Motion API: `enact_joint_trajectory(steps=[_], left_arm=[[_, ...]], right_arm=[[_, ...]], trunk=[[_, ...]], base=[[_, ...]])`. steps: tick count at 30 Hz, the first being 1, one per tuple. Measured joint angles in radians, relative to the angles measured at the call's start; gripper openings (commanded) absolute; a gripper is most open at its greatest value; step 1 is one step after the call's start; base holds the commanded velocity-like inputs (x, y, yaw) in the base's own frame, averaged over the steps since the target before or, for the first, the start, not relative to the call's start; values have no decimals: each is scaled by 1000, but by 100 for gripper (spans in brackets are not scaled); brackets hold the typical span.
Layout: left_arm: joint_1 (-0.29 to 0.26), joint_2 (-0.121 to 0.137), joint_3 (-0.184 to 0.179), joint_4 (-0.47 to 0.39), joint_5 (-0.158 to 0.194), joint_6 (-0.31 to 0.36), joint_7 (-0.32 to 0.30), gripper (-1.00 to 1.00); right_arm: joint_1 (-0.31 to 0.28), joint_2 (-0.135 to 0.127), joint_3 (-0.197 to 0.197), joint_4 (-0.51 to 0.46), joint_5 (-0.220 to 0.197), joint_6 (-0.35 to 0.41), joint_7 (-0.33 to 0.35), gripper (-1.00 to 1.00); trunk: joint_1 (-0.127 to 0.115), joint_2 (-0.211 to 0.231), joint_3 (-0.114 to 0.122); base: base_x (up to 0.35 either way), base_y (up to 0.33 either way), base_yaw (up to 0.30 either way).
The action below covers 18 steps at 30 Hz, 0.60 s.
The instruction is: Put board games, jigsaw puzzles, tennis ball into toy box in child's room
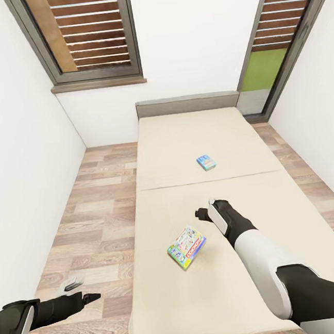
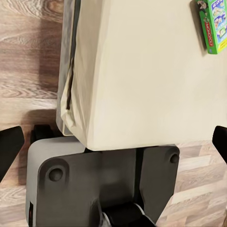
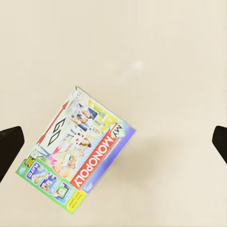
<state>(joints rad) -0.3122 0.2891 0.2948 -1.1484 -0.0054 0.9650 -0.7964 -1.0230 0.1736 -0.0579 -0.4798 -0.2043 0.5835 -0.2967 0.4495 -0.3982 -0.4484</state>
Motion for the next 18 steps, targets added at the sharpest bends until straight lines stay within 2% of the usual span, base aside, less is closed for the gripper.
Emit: enact_joint_trajectory(steps=[9, 18], left_arm=[[0, 0, 0, 0, -1, -1, 0, 100], [0, 1, 0, 0, 0, -1, 0, 100]], right_arm=[[-14, 0, 1, -3, 0, -1, 0, 100], [-65, 0, 1, -2, 0, 5, -4, 100]], trunk=[[0, 0, -15], [0, 0, -30]], base=[[0, 0, 0], [0, 0, 0]])
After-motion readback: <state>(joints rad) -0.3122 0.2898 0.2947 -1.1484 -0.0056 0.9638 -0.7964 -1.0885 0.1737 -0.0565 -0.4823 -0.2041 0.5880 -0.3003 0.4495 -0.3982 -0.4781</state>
